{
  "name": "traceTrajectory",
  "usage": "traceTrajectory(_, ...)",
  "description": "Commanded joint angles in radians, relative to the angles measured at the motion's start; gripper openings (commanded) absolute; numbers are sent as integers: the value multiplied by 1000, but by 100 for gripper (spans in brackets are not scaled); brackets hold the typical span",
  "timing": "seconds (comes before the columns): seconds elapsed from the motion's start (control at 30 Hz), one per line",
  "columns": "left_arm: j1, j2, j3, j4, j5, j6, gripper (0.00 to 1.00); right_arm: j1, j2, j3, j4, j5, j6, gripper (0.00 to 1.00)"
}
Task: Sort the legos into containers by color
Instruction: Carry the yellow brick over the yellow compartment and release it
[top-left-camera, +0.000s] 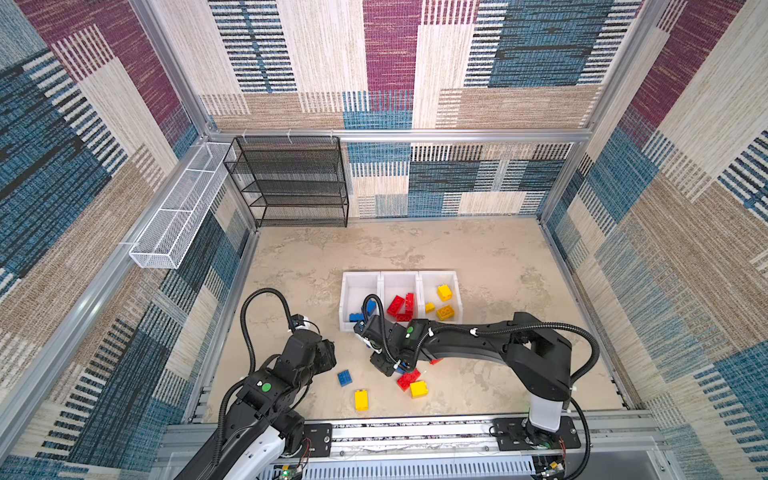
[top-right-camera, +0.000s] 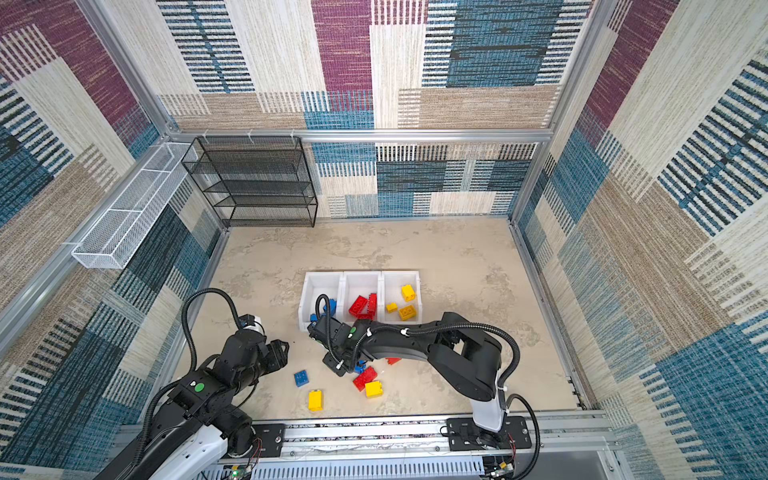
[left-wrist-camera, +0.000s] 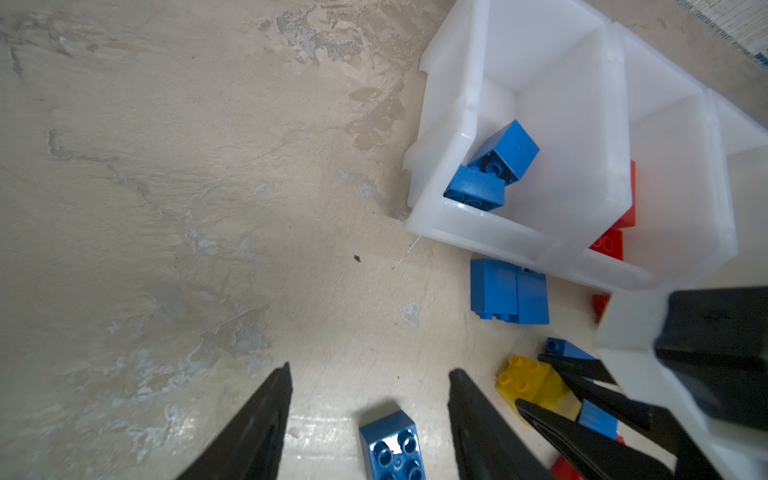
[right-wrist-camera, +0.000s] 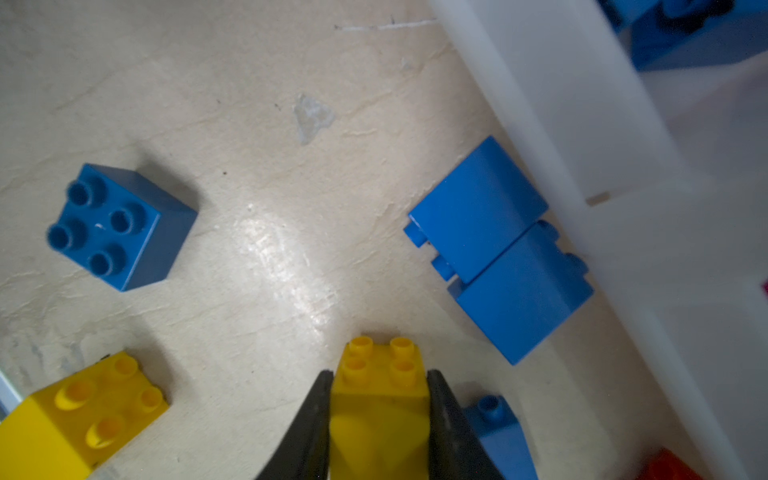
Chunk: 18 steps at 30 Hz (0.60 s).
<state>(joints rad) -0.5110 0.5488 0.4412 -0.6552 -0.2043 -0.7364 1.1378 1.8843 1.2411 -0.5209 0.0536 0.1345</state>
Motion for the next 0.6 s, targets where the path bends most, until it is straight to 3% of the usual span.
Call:
traceTrajectory(0.0, 2, -1, 1, 0, -9, -29, 63, 1, -14, 4, 13, 13, 5, 32)
traceTrajectory(0.3, 2, 3, 7, -1, -1, -28, 63, -69, -135, 64, 5, 40, 0, 30)
traceTrajectory(0.57, 2, 14, 10, 0, 27, -34, 63, -359, -344, -9, -34, 147, 38, 30)
